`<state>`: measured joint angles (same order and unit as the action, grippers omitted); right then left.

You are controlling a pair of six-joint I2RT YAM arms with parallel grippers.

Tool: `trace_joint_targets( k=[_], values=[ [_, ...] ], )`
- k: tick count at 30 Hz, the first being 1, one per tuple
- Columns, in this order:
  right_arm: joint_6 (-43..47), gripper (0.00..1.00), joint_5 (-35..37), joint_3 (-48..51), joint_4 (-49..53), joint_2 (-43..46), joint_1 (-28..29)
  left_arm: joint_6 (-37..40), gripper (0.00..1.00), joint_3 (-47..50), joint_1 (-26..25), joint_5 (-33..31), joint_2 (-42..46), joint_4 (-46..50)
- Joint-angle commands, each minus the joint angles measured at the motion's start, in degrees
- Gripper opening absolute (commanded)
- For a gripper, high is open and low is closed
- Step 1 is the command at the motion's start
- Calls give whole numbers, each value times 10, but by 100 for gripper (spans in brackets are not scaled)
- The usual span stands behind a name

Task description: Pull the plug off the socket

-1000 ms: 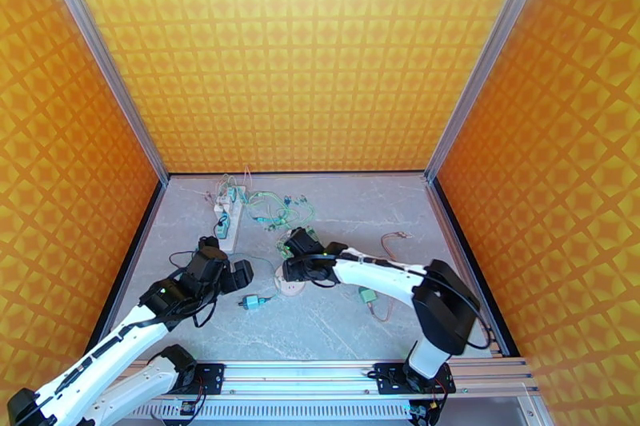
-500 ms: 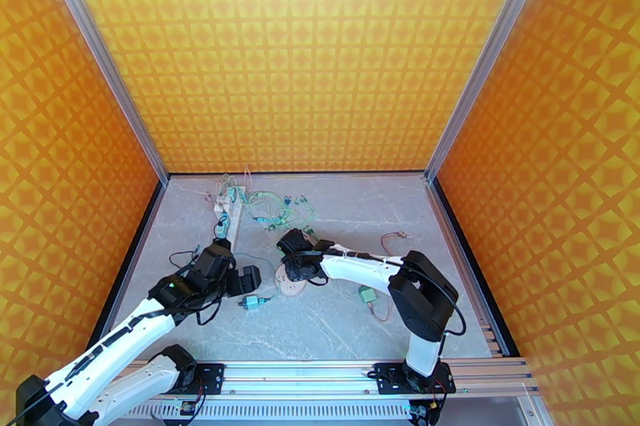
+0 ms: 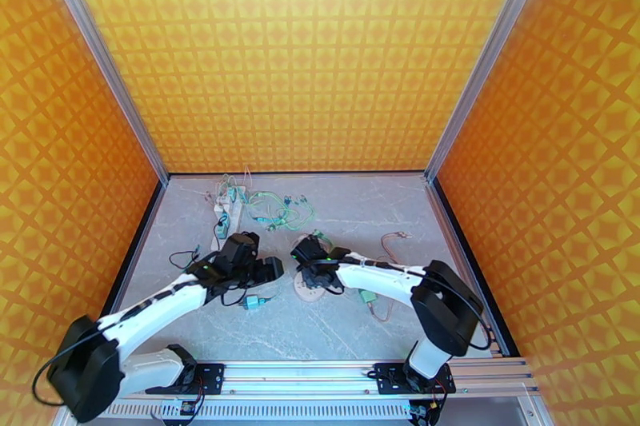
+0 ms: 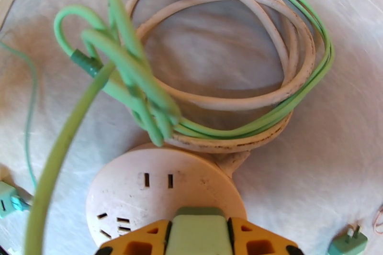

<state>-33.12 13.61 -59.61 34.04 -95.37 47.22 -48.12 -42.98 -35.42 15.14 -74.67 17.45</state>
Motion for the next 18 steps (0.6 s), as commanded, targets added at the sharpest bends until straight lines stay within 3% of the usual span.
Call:
trace_joint_targets(
  k=[1, 6, 18],
  values=[
    [0, 22, -5, 22, -22, 27, -17, -14, 64, -22, -12, 39, -40, -56],
    [-8, 22, -19, 30, -46, 34, -23, -31, 48, -26, -19, 75, -99, -109],
    [-25, 23, -57, 15, -89, 6, -25, -13, 48, -70, -51, 110, -225, -127]
  ],
)
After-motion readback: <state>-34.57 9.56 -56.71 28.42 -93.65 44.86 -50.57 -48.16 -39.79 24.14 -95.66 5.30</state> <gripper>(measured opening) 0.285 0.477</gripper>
